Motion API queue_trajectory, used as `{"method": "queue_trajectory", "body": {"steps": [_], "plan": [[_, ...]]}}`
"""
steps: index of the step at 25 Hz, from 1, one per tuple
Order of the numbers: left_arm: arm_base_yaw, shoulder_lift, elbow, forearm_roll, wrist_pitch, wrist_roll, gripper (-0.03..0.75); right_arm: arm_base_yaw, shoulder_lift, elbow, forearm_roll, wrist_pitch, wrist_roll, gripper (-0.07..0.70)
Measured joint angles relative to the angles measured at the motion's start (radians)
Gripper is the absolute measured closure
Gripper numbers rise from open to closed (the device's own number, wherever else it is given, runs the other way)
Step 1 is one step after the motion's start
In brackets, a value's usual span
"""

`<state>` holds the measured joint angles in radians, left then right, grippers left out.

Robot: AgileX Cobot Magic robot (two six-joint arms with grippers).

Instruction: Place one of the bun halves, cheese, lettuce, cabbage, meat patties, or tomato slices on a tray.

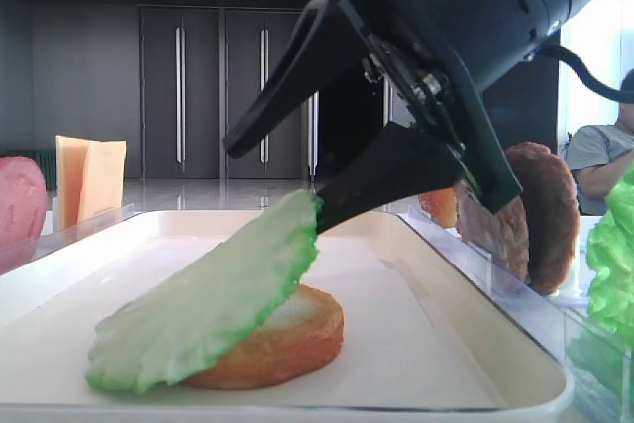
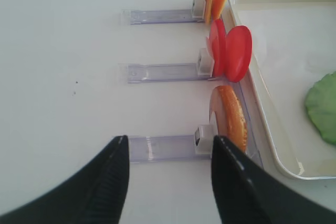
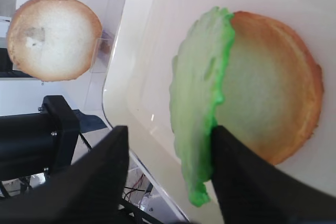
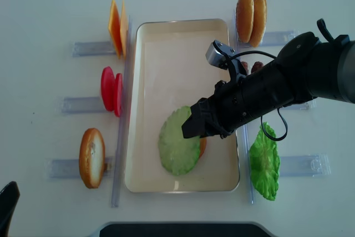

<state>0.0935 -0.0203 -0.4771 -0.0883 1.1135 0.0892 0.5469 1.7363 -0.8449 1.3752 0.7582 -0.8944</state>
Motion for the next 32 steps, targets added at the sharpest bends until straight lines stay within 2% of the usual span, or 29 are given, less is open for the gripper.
{"method": "queue_trajectory", "body": {"steps": [6,10,18,23,30,32], "plan": [[0.000,0.000,0.000,0.000,0.000,0.000,0.325,0.000,0.000,0.000,-0.004,-0.009,0.005,0.113],[0.000,0.000,0.000,0.000,0.000,0.000,0.325,0.000,0.000,0.000,-0.048,-0.012,0.041,0.062],[0.000,0.000,0.000,0.000,0.000,0.000,0.325,0.000,-0.012,0.000,-0.109,-0.026,0.093,0.040],[0.000,0.000,0.000,0.000,0.000,-0.001,0.325,0.000,-0.073,0.000,-0.183,-0.061,0.144,0.040],[0.000,0.000,0.000,-0.001,0.000,-0.002,0.325,0.000,-0.146,-0.003,-0.378,-0.070,0.287,0.040],[0.000,0.000,0.000,-0.001,0.000,-0.004,0.325,0.000,-0.165,-0.024,-0.474,-0.045,0.362,0.040]]}}
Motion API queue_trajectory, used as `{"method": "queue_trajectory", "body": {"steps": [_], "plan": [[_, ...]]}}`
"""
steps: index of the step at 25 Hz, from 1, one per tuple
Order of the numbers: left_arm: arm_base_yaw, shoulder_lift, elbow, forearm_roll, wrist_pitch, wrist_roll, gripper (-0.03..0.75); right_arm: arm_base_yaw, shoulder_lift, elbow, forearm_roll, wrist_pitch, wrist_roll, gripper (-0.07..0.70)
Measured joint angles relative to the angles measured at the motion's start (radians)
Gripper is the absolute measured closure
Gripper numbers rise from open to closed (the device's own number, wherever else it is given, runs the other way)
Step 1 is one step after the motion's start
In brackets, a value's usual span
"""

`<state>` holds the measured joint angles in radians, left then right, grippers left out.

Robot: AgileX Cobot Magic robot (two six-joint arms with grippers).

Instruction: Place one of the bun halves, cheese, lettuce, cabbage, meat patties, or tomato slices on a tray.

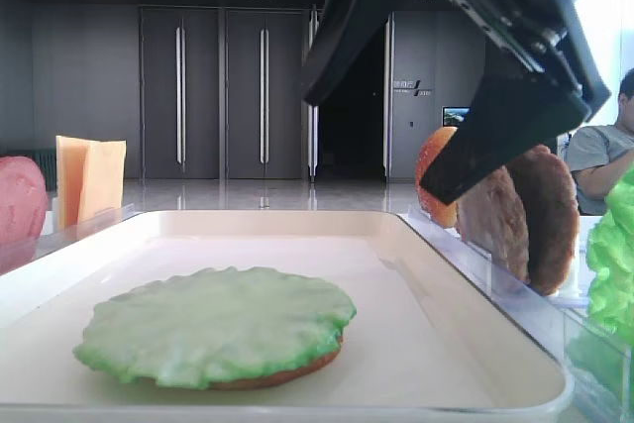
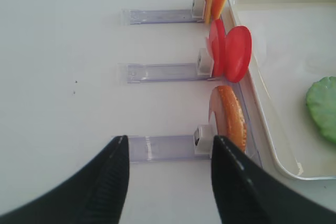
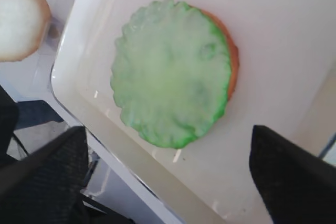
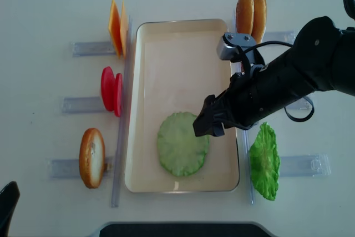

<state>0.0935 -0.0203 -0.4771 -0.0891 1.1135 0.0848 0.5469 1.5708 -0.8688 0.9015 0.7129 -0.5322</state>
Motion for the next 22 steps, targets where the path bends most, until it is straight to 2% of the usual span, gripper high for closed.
{"method": "queue_trajectory", "body": {"steps": [5,9,12,14,16,22], "plan": [[0.000,0.000,0.000,0.000,0.000,0.000,0.325,0.000,-0.035,-0.136,-0.320,0.095,0.230,0.040],[0.000,0.000,0.000,0.000,0.000,-0.001,0.325,0.000,-0.040,-0.272,-0.618,0.195,0.434,0.040],[0.000,0.000,0.000,0.001,0.000,-0.001,0.325,0.000,-0.041,-0.345,-0.811,0.267,0.532,0.040],[0.000,0.000,0.000,0.001,0.000,-0.001,0.325,-0.007,-0.042,-0.375,-0.879,0.297,0.579,0.040],[0.000,0.000,0.000,0.001,0.000,-0.001,0.324,-0.030,-0.042,-0.386,-0.895,0.314,0.603,0.040],[0.000,0.000,0.000,0.001,0.000,-0.001,0.324,-0.182,-0.042,-0.387,-0.910,0.355,0.619,0.040]]}}
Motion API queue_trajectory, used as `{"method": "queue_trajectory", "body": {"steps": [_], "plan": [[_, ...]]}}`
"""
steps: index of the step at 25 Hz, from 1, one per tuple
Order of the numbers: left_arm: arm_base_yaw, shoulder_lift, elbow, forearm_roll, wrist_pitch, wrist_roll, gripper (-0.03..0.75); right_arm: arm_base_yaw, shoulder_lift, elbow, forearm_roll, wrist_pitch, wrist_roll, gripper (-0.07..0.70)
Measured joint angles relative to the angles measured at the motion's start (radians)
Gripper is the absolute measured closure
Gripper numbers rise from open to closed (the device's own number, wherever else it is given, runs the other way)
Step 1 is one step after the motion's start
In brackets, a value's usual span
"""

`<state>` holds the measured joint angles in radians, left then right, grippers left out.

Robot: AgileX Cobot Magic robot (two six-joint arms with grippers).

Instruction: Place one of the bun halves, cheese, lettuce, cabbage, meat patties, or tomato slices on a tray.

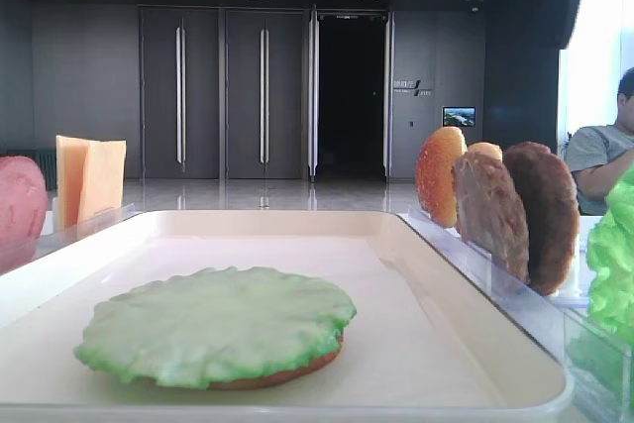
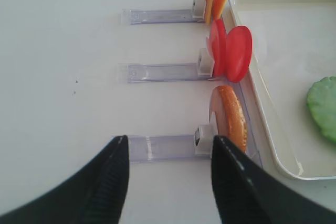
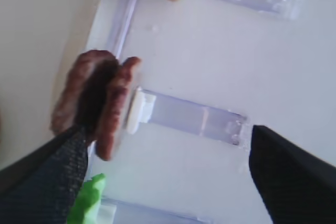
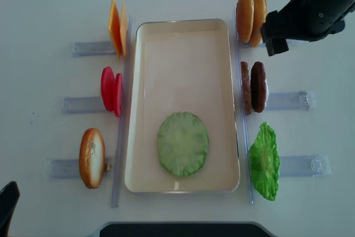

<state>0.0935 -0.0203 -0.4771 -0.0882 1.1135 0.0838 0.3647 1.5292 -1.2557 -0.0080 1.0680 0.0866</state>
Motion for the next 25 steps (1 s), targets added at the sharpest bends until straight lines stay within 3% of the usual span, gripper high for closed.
{"method": "queue_trajectory", "body": {"steps": [10,25], "plan": [[0.000,0.000,0.000,0.000,0.000,0.000,0.324,-0.277,0.000,0.000,-0.016,0.049,0.003,0.040],[0.000,0.000,0.000,0.000,0.000,0.000,0.324,-0.376,-0.001,0.000,-0.067,0.065,0.025,0.040]]}}
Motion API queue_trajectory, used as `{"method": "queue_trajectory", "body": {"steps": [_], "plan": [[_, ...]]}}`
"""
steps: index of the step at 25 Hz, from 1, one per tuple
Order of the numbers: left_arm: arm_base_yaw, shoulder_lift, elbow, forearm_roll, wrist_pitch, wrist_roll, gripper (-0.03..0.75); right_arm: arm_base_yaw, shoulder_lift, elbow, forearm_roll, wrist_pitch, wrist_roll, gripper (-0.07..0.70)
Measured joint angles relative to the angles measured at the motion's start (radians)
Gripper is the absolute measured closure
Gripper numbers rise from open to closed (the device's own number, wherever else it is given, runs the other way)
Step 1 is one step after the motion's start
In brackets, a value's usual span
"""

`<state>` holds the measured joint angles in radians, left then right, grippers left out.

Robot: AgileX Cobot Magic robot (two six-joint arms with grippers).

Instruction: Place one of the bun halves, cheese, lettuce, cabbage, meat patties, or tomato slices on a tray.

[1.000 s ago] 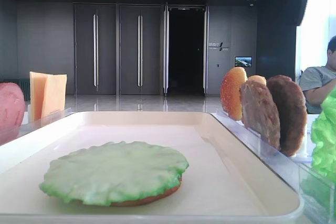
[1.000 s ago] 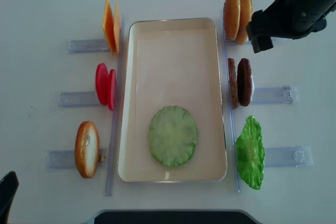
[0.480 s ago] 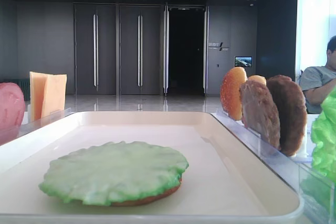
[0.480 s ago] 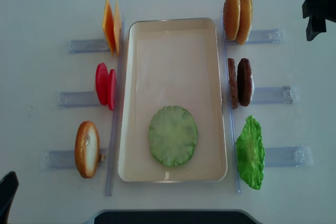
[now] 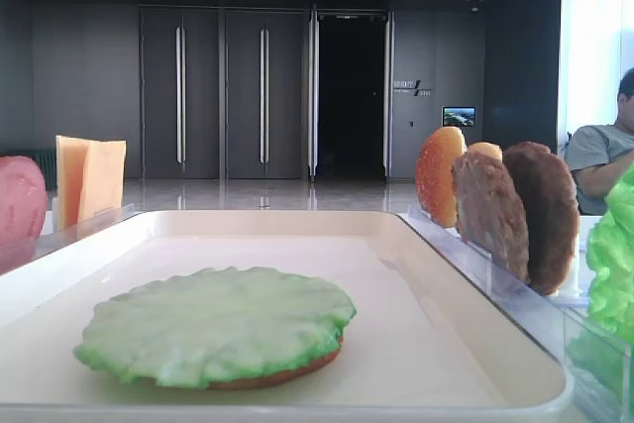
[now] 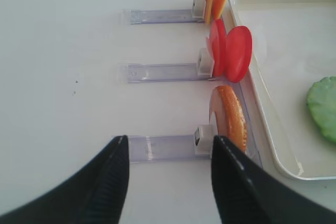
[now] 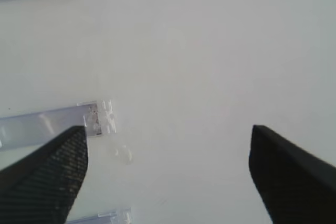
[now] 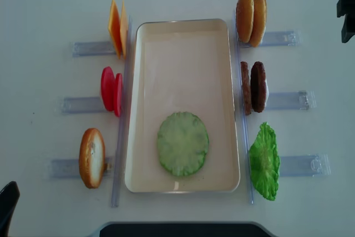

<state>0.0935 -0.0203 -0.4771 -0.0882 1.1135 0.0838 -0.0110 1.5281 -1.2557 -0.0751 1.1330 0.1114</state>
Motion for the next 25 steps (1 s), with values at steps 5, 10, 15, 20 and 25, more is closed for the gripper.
{"method": "queue_trajectory", "body": {"steps": [5,10,15,20,25], "plan": [[0.000,0.000,0.000,0.000,0.000,0.000,0.324,0.000,-0.056,0.000,-0.013,0.014,0.008,0.041],[0.000,0.000,0.000,0.000,0.000,0.000,0.324,0.000,-0.191,0.000,-0.023,0.017,0.012,0.042],[0.000,0.000,0.000,0.000,0.000,0.000,0.324,0.000,-0.329,0.000,-0.027,0.027,0.012,0.042],[0.000,0.000,0.000,0.000,0.000,0.000,0.324,0.000,-0.465,0.000,-0.027,0.073,-0.013,0.042],[0.000,0.000,0.000,0.000,0.000,0.000,0.324,0.000,-0.614,0.000,-0.027,0.086,-0.041,0.042]]}}
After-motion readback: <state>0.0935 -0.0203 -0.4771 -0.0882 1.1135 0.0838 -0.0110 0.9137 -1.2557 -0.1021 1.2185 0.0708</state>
